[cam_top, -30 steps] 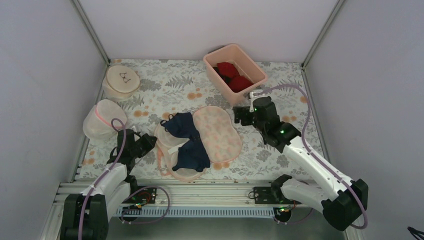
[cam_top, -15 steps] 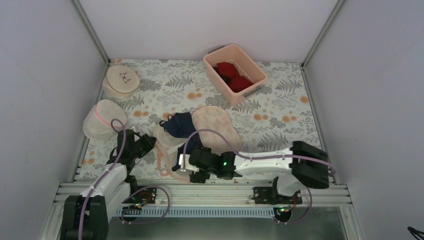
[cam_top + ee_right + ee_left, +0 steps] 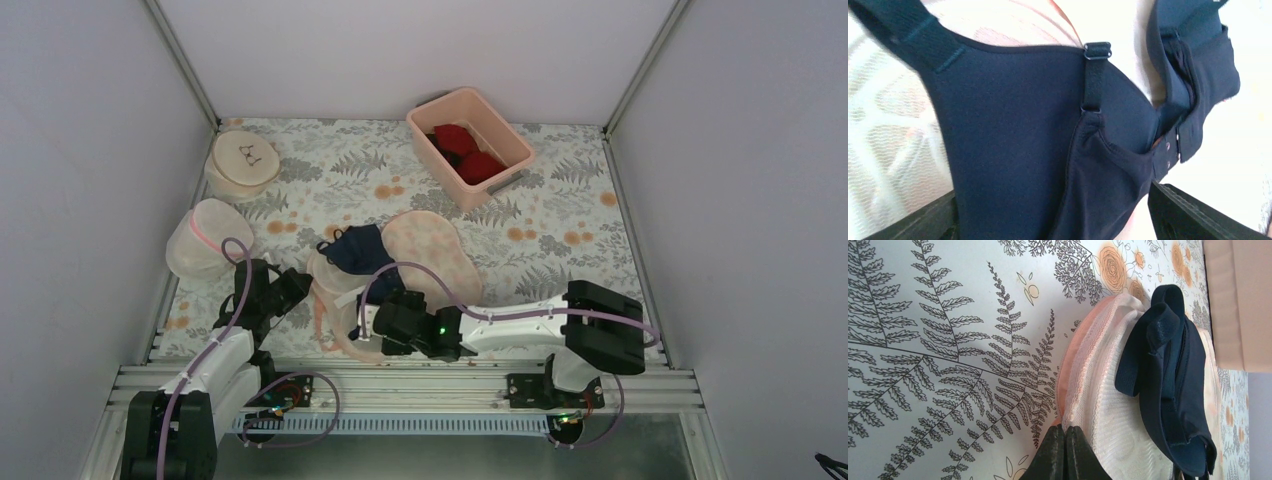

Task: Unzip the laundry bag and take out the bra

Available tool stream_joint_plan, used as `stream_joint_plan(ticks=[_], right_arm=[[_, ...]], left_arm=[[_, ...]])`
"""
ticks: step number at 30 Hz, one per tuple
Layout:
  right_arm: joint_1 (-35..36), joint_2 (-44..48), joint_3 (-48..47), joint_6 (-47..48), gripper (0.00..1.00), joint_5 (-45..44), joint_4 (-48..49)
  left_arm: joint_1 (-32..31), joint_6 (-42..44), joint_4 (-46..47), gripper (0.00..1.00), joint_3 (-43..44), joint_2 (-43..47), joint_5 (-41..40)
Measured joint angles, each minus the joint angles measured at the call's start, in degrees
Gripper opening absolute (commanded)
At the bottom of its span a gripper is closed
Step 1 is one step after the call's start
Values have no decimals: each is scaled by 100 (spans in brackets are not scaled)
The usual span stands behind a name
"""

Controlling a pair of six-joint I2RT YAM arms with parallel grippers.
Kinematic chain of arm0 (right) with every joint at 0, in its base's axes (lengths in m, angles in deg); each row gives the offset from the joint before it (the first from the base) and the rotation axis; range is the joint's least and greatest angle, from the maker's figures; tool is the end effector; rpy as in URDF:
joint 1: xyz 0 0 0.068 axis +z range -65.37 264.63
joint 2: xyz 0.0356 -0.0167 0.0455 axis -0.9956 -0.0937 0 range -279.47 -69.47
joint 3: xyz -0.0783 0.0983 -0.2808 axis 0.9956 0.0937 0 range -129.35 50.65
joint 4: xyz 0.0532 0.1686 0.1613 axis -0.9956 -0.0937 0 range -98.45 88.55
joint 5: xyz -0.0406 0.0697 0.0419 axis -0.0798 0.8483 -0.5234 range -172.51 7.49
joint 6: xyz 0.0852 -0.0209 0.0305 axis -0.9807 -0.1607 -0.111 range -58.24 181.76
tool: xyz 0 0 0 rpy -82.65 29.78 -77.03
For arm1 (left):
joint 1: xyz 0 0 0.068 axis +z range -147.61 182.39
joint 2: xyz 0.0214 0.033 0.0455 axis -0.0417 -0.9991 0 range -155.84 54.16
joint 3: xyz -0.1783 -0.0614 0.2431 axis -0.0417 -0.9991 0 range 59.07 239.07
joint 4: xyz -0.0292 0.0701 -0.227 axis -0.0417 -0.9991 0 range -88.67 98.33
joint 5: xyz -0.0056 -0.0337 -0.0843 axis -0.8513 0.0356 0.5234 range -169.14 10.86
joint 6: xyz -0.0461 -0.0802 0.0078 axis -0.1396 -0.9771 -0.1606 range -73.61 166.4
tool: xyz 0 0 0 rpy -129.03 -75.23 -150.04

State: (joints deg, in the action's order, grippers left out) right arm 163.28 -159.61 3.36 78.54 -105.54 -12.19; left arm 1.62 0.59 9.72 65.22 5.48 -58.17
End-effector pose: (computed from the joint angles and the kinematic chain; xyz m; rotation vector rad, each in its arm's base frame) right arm 0.0937 0.3007 0.1853 -1.6672 1.7334 -0.0136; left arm 0.1398 -0.0318 0.1334 -0.7227 2.2628 -0.8273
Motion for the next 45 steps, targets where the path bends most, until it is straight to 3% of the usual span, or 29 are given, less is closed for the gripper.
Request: stream_joint_plan(ticks=[2,7,8,9,12,16,18,22,25,27,29,32,36,39,43,45], right_arm=[[-4,-96,9,24,68,-245,-20],[-46,-284,7,-9,19,-610,-149],[-74,-289,2,-52,11,-643,-184],[-85,-289,-9,-72,5,-654,-221],[-173,-269,-72,-201,4,-603,-328],[-501,-68,-125,-341,4,-149,-457],[-730,120,-125,-431,4,188,-496],[-1156,540,-125,-546,4,907,-555],[-1373,831,-105,-577,4,1342,-551],[-1554,1071,-55,-590,4,1735,-544],[-1744,1259,0,-592,4,2070,-503],[-2011,1462,120,-588,4,2417,-431],[-2157,1488,219,-584,4,2653,-396],[-2177,1471,234,-573,4,2758,-398],[-2234,1467,236,-570,4,2850,-382],[-2284,1467,240,-570,4,2881,-378]], left_arm=[[2,0,-4,2,0,0,0],[2,15,-28,3,0,0,-20],[0,15,-37,7,0,7,-26],[2,17,-44,20,0,22,-20],[2,46,-68,66,17,101,2],[35,146,-219,95,284,278,83],[59,229,-286,100,560,343,175],[98,490,-363,100,1314,376,398],[105,1202,-317,96,1897,354,643],[105,2105,-291,94,2286,240,931],[114,3652,-396,93,2750,13,1458],[63,7200,-1491,93,3683,-553,2118],[-140,11735,-3370,96,4500,-1596,1768],[-271,13647,-4109,97,4625,-2433,1268],[-584,14830,-4310,95,4780,-3257,765],[-715,15151,-4273,88,4793,-3399,623]])
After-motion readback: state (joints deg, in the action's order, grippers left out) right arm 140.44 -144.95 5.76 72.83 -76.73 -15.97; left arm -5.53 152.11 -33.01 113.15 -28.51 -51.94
